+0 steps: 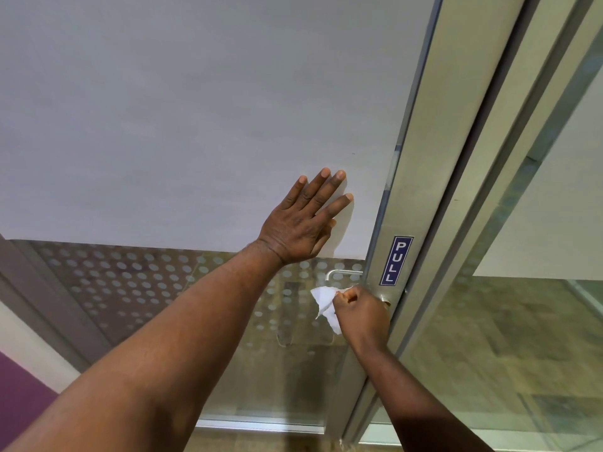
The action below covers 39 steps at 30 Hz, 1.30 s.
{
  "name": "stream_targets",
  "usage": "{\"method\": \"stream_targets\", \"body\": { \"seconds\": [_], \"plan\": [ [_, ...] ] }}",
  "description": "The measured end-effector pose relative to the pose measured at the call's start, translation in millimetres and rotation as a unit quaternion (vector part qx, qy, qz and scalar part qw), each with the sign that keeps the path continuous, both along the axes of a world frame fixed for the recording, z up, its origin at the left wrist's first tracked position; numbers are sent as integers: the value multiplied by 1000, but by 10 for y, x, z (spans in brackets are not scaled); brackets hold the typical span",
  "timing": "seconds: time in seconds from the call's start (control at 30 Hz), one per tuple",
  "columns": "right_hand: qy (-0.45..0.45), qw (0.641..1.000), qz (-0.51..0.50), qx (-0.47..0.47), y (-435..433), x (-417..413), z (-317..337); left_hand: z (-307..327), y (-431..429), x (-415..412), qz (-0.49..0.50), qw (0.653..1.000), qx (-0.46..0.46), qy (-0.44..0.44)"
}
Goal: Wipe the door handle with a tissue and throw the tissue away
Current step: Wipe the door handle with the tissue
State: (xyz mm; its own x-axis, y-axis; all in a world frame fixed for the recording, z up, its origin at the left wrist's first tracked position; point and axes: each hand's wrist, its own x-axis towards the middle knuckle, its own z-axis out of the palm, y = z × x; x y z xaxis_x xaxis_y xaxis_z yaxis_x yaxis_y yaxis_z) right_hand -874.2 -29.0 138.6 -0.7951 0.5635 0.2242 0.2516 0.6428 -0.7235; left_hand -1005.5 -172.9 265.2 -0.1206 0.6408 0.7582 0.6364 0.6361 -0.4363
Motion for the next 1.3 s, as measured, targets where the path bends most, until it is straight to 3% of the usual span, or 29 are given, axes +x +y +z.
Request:
{"method": "stream_targets", "body": {
  "seconds": [0.3,0.47,0.57,0.7,0.9,1.1,1.3],
  "plan": [
    [102,990,-77,-53,313,215,123,22,0,37,6,1000,-3,1],
    [57,997,24,40,237,304,-28,31,-9,46,3,1000,0,-1],
    [60,986,104,115,135,386,-222,27,1,47,3,1000,-1,0],
    [56,970,135,192,97,344,-344,27,-1,37,6,1000,-4,-1],
    [23,966,144,213,18,196,-269,11,1,25,2,1000,-4,-1],
    [-71,961,179,197,-76,-50,-136,2,-4,16,2,1000,-6,-1],
    [-52,931,236,274,-94,19,-155,18,-5,23,2,1000,-3,7]
  ]
}}
